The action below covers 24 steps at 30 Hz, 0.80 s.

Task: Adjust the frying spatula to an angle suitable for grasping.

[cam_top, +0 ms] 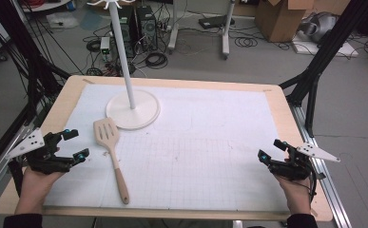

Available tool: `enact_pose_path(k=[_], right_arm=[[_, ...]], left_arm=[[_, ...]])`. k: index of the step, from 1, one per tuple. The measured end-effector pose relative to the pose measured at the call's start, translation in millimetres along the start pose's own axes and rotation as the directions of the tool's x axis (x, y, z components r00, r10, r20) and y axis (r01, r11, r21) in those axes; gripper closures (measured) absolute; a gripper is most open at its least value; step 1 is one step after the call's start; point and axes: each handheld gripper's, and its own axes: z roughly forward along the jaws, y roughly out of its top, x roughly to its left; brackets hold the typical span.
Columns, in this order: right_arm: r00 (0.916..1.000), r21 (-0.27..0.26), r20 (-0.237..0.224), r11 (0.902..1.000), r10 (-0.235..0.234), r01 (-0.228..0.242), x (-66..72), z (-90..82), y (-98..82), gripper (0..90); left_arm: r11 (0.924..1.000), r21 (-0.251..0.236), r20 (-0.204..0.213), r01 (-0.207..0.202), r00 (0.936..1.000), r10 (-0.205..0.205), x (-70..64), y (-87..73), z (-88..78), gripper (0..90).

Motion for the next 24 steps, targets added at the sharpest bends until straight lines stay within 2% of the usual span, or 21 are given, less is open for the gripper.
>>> enact_pose_path(k=[8, 12, 14, 20, 24], right_arm=[[0.9999, -0.010, -0.008, 0.9999, 0.009, -0.009, 1.2, 0.4, 0.3, 10.2], [0.9996, -0.017, -0.025, 0.9998, 0.011, -0.012, 7.9, 3.8, 2.5, 10.2], [0.9991, -0.022, -0.042, 0.9998, -0.004, 0.004, 12.7, 7.2, 4.6, 10.2], [0.9929, -0.029, -0.110, 0.9987, -0.044, 0.041, 39.7, 23.6, 15.6, 10.3], [0.9858, -0.045, -0.160, 0.9981, -0.049, 0.043, 62.8, 41.0, 23.4, 10.3]], left_arm=[[1.0000, 0.000, 0.006, -0.004, 1.0000, 0.004, -0.6, 0.0, 0.7, 13.3], [1.0000, -0.001, 0.014, -0.004, 0.9999, 0.004, -0.7, 0.3, 0.8, 13.3], [1.0000, -0.005, 0.015, -0.001, 0.9999, 0.001, -1.1, 0.9, 0.8, 13.3], [0.9999, -0.007, 0.020, -0.008, 0.9998, 0.008, -2.6, 2.9, 0.1, 13.3], [0.9999, -0.011, 0.021, -0.011, 0.9997, 0.012, -3.0, 4.0, -0.2, 13.4]])
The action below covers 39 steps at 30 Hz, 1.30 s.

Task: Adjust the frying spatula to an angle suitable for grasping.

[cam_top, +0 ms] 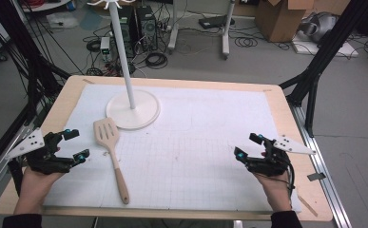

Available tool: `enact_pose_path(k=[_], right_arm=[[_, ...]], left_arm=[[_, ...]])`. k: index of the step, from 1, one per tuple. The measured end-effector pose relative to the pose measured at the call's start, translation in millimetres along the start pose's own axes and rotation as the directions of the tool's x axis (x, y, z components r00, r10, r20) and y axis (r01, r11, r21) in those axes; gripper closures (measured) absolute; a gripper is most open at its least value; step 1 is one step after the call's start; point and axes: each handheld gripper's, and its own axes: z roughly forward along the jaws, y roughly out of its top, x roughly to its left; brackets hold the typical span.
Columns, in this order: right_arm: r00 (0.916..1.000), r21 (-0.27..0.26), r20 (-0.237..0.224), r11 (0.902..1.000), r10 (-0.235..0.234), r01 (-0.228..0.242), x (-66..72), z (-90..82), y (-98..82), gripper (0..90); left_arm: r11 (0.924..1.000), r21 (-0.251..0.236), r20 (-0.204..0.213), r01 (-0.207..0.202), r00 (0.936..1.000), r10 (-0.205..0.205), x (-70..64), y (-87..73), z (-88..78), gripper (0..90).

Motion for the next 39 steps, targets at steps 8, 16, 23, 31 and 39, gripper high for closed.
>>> enact_pose_path(k=[8, 16, 23, 31, 39], right_arm=[[0.9926, 0.032, -0.115, 0.9986, -0.039, 0.043, 43.6, 55.5, 8.2, 10.8], [0.9695, 0.106, -0.229, 0.9879, -0.087, 0.114, 84.3, 109.8, 9.0, 10.8], [0.9565, 0.159, -0.281, 0.9791, -0.078, 0.126, 110.4, 145.6, 5.6, 13.9], [0.9490, 0.213, -0.300, 0.9629, -0.097, 0.166, 146.9, 182.6, -8.6, 14.9], [0.9418, 0.269, -0.322, 0.9448, -0.095, 0.188, 171.4, 207.9, -19.6, 15.0]], left_arm=[[1.0000, -0.001, 0.009, 0.005, 0.9999, -0.005, 0.6, -0.7, -0.8, 13.4], [1.0000, -0.006, 0.006, 0.004, 1.0000, -0.004, 1.6, -0.4, -4.0, 13.4], [0.9998, -0.015, 0.004, 0.009, 0.9999, -0.009, 2.2, -0.2, -5.6, 13.4], [0.9997, -0.021, 0.009, 0.010, 0.9999, -0.010, 2.1, 0.1, -5.8, 13.4], [0.9995, -0.026, 0.007, 0.015, 0.9999, -0.015, 2.9, 0.1, -7.3, 13.4]])
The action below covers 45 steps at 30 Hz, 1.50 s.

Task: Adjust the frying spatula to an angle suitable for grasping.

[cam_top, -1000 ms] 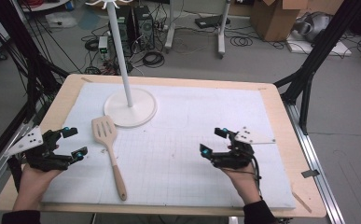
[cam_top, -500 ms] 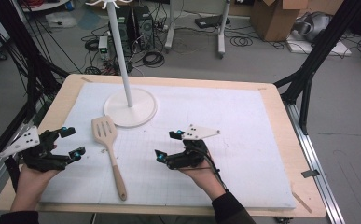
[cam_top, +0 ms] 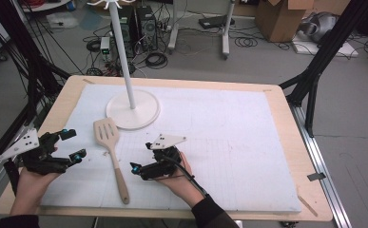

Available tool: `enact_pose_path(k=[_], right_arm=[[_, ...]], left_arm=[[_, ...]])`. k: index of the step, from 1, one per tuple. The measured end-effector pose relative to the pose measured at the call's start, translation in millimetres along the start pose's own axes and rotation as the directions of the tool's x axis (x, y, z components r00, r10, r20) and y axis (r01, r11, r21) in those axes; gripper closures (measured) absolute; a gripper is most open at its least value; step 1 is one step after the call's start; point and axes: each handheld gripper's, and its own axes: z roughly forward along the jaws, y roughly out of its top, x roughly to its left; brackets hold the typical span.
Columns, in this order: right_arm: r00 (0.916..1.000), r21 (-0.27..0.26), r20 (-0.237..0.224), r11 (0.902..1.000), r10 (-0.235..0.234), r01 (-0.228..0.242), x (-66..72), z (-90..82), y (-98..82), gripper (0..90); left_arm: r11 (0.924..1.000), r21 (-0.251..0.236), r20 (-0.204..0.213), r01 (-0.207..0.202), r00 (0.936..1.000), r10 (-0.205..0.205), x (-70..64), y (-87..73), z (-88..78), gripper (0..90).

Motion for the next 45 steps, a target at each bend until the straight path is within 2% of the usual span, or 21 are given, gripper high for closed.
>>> enact_pose_path(k=[6, 12, 14, 18, 21, 23, 25, 28, 29, 34, 35, 37, 38, 39, 41, 42, 43, 45], right_arm=[[1.0000, 0.050, -0.002, 0.9988, -0.002, 0.002, 7.4, 15.4, 3.1, 15.0], [0.9994, 0.094, -0.026, 0.9952, -0.024, 0.026, 20.7, 38.0, 7.3, 15.1], [0.9994, 0.109, -0.030, 0.9939, -0.016, 0.020, 24.1, 44.3, 6.6, 15.7], [0.9996, 0.141, -0.020, 0.9898, -0.018, 0.021, 29.1, 53.5, 4.2, 16.7], [0.9998, 0.187, -0.007, 0.9822, -0.018, 0.019, 34.0, 63.4, 0.1, 23.0], [0.9998, 0.195, -0.005, 0.9807, -0.018, 0.019, 35.1, 65.4, -0.9, 25.0], [0.9999, 0.226, 0.008, 0.9740, -0.012, 0.010, 38.4, 71.6, -3.8, 31.2], [0.9998, 0.244, 0.018, 0.9696, -0.011, 0.006, 40.1, 74.8, -5.3, 32.6], [0.9993, 0.268, 0.034, 0.9633, -0.013, 0.004, 43.1, 78.5, -7.2, 34.5], [0.9975, 0.296, 0.062, 0.9550, -0.033, 0.013, 47.2, 83.3, -10.1, 39.2], [0.9971, 0.302, 0.067, 0.9532, -0.037, 0.015, 48.6, 83.5, -9.5, 43.0], [0.9986, 0.304, 0.050, 0.9528, -0.017, 0.001, 50.1, 83.1, -9.1, 51.7], [0.9986, 0.304, 0.050, 0.9528, -0.017, 0.001, 50.1, 83.1, -9.1, 51.7], [0.9986, 0.311, 0.052, 0.9502, 0.008, -0.024, 50.1, 82.8, -8.0, 55.3], [0.9982, 0.314, 0.056, 0.9488, 0.020, -0.037, 49.7, 82.8, -7.4, 56.0], [0.9978, 0.318, 0.056, 0.9466, 0.036, -0.052, 48.8, 82.6, -6.7, 56.7], [0.9959, 0.323, 0.053, 0.9422, 0.074, -0.087, 45.5, 81.6, -5.4, 58.4], [0.9951, 0.322, 0.047, 0.9416, 0.087, -0.097, 43.5, 80.4, -4.7, 59.8]], left_arm=[[1.0000, 0.001, -0.002, 0.000, 1.0000, 0.000, 0.1, -0.2, -0.1, 13.4], [1.0000, -0.005, -0.003, -0.001, 1.0000, 0.001, 0.4, 0.5, -2.1, 13.5], [1.0000, -0.008, -0.006, 0.000, 1.0000, 0.000, 0.7, 0.7, -3.1, 13.5], [1.0000, -0.008, -0.005, 0.001, 1.0000, -0.001, 0.6, 0.3, -3.3, 13.4], [1.0000, -0.005, -0.004, -0.001, 1.0000, 0.001, 0.4, 0.2, -3.3, 13.5], [1.0000, -0.006, -0.005, 0.000, 1.0000, 0.000, 0.4, 0.1, -3.7, 13.4], [1.0000, -0.006, -0.008, 0.000, 1.0000, 0.000, 0.4, -0.1, -4.3, 13.5], [1.0000, -0.007, -0.008, 0.001, 1.0000, -0.001, 0.3, -0.2, -4.4, 13.4], [1.0000, -0.006, -0.009, 0.000, 1.0000, 0.000, 0.2, 0.0, -4.4, 13.5], [1.0000, -0.005, -0.009, -0.001, 1.0000, 0.001, 0.7, -0.3, -4.7, 13.5], [1.0000, -0.004, -0.010, 0.003, 0.9999, -0.003, 0.6, -0.6, -4.4, 13.5], [1.0000, -0.001, -0.010, 0.000, 1.0000, 0.000, 0.6, -0.6, -4.1, 13.4], [1.0000, -0.001, -0.010, 0.000, 1.0000, 0.000, 0.6, -0.6, -4.1, 13.5], [1.0000, -0.004, -0.010, 0.003, 0.9999, -0.003, 0.3, -0.6, -4.1, 13.5], [1.0000, -0.003, -0.011, 0.000, 0.9999, 0.000, 0.3, -0.4, -4.3, 13.5], [1.0000, -0.005, -0.011, 0.001, 0.9999, -0.001, 0.1, -0.3, -4.4, 13.5], [1.0000, -0.006, -0.012, -0.001, 0.9999, 0.000, -0.4, 0.1, -5.1, 13.5], [1.0000, -0.007, -0.013, -0.003, 0.9999, 0.003, -0.5, 0.1, -5.6, 13.5]])
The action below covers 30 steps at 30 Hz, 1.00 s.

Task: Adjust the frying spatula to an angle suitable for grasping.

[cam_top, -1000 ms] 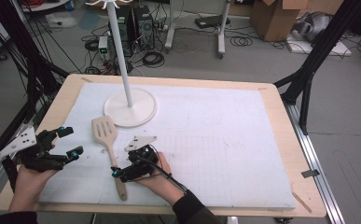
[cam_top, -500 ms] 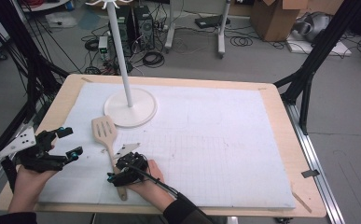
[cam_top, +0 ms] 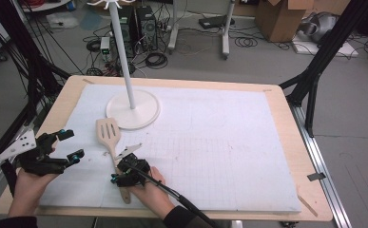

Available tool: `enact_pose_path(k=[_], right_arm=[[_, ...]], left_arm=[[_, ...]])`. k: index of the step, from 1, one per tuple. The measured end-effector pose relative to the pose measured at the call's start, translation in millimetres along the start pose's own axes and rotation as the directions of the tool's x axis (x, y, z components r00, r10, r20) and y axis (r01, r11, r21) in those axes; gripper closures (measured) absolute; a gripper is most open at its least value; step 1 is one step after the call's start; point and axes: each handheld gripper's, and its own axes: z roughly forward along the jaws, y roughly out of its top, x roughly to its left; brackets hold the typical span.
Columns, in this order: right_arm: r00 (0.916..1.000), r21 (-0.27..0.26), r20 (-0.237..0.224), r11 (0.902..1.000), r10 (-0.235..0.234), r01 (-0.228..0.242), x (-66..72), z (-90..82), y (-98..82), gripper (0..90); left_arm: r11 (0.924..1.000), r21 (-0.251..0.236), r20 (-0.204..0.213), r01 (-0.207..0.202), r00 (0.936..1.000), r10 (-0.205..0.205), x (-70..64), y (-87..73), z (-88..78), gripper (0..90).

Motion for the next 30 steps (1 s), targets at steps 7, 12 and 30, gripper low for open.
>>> enact_pose_path(k=[7, 12, 30], right_arm=[[0.9997, 0.006, 0.018, 0.9999, -0.013, 0.013, 3.2, 1.9, -0.3, 55.3], [0.9953, 0.010, 0.077, 0.9983, -0.058, 0.057, 12.5, 4.0, -0.9, 56.4], [0.9982, 0.041, 0.049, 0.9986, -0.034, 0.032, 7.9, -3.4, 7.2, 68.3]], left_arm=[[1.0000, -0.002, -0.002, 0.000, 1.0000, 0.000, -0.7, -0.2, 0.2, 13.7], [1.0000, 0.004, 0.004, -0.004, 1.0000, 0.004, -1.7, -0.3, 2.5, 13.6], [1.0000, -0.001, 0.001, -0.008, 1.0000, 0.008, -2.4, 0.5, 1.4, 13.7]])
